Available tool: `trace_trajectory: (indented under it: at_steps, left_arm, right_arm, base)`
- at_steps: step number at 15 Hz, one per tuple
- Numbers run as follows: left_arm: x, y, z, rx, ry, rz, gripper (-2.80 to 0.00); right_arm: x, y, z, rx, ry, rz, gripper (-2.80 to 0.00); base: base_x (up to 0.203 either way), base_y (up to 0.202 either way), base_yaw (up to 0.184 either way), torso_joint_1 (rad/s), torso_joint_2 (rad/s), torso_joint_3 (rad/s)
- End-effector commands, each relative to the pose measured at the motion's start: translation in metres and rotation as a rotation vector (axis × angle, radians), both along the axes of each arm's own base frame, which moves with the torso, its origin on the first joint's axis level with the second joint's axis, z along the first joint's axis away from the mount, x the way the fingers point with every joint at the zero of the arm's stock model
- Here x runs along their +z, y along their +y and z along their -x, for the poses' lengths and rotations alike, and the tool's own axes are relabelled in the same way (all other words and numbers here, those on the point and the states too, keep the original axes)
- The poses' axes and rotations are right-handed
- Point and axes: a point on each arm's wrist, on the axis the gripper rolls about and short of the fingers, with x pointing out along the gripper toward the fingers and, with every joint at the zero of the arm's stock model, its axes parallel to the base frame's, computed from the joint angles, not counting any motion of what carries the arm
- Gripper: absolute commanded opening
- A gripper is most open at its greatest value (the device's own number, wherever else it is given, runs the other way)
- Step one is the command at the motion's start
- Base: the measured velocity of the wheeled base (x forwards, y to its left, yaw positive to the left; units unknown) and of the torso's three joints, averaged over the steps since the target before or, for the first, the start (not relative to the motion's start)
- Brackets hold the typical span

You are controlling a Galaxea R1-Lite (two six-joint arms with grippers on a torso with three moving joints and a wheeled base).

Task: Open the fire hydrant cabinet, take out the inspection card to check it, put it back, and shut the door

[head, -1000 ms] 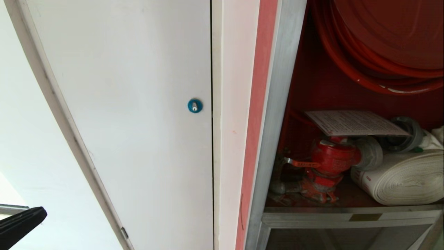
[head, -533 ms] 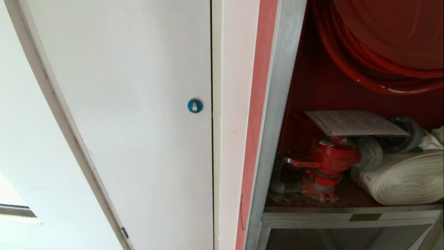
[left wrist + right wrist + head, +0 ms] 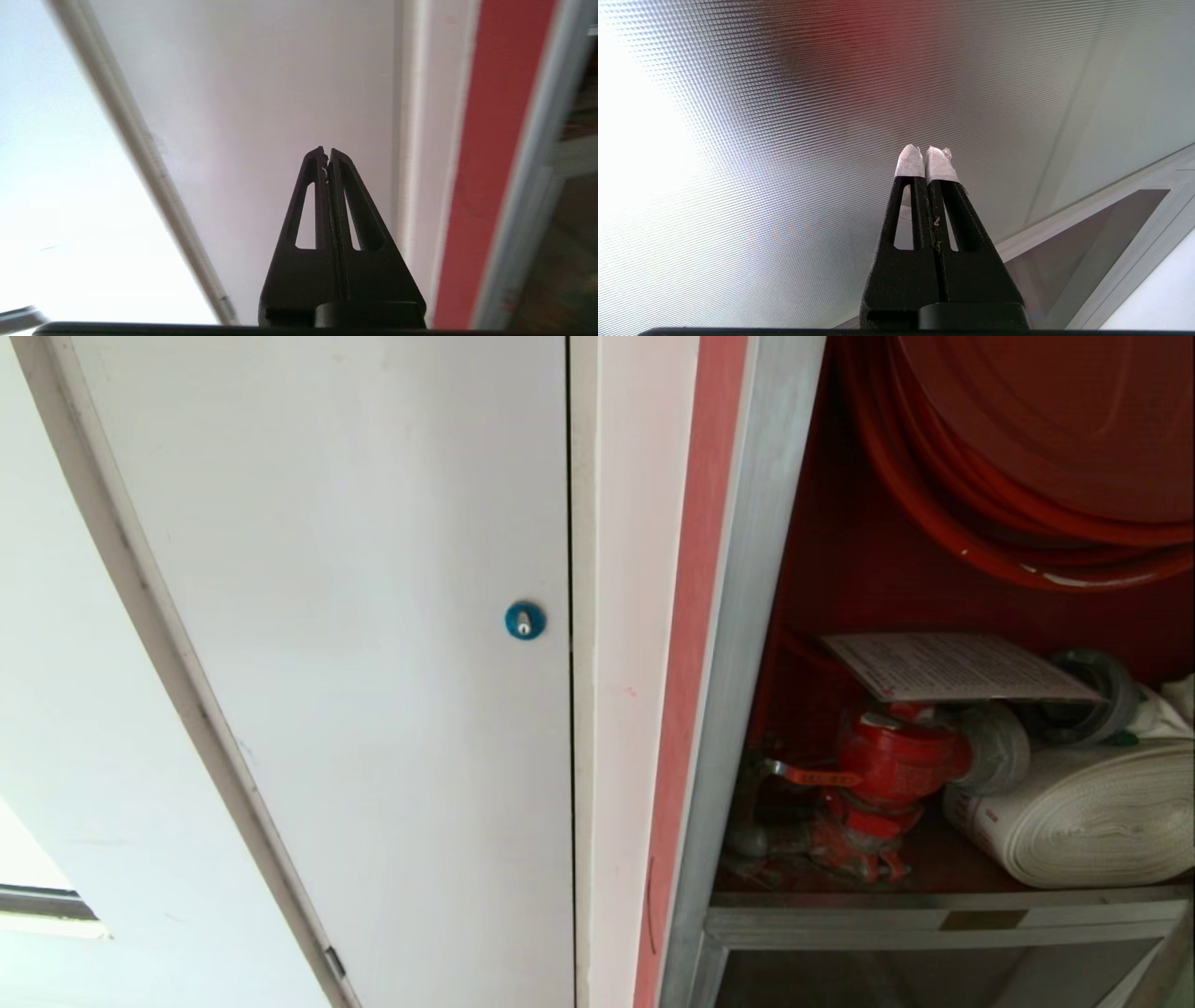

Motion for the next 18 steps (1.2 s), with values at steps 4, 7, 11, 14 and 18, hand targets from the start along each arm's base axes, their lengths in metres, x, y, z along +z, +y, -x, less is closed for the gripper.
trace_trajectory:
  at_steps: [4, 7, 11, 14, 18]
  left_arm:
    - [-0.035, 0.003, -0.012, 0.15, 0.024, -0.008, -2.8]
    - [-0.044, 0.003, -0.014, 0.153, 0.084, -0.01, -2.8]
    - [-0.05, 0.004, -0.014, 0.164, 0.143, 0.001, -2.8]
    - [-0.05, 0.004, -0.014, 0.161, 0.148, 0.015, -2.8]
    - [-0.05, 0.004, -0.014, 0.157, 0.151, 0.029, -2.8]
  right_arm:
    - [-0.001, 0.0, 0.0, 0.0, 0.004, 0.0, -2.8]
    - [-0.001, 0.0, 0.0, 0.0, 0.004, 0.0, -2.8]
    - [-0.001, 0.0, 0.0, 0.0, 0.004, 0.0, -2.8]
    - [-0.001, 0.0, 0.0, 0.0, 0.004, 0.0, -2.8]
    - [-0.001, 0.0, 0.0, 0.0, 0.004, 0.0, -2.8]
  base:
    - [0.0, 0.0, 0.0, 0.0, 0.0, 0.0]
    - [0.0, 0.0, 0.0, 0.0, 0.0, 0.0]
    - [0.0, 0.0, 0.0, 0.0, 0.0, 0.0]
    - [0.0, 0.0, 0.0, 0.0, 0.0, 0.0]
    - [0.0, 0.0, 0.0, 0.0, 0.0, 0.0]
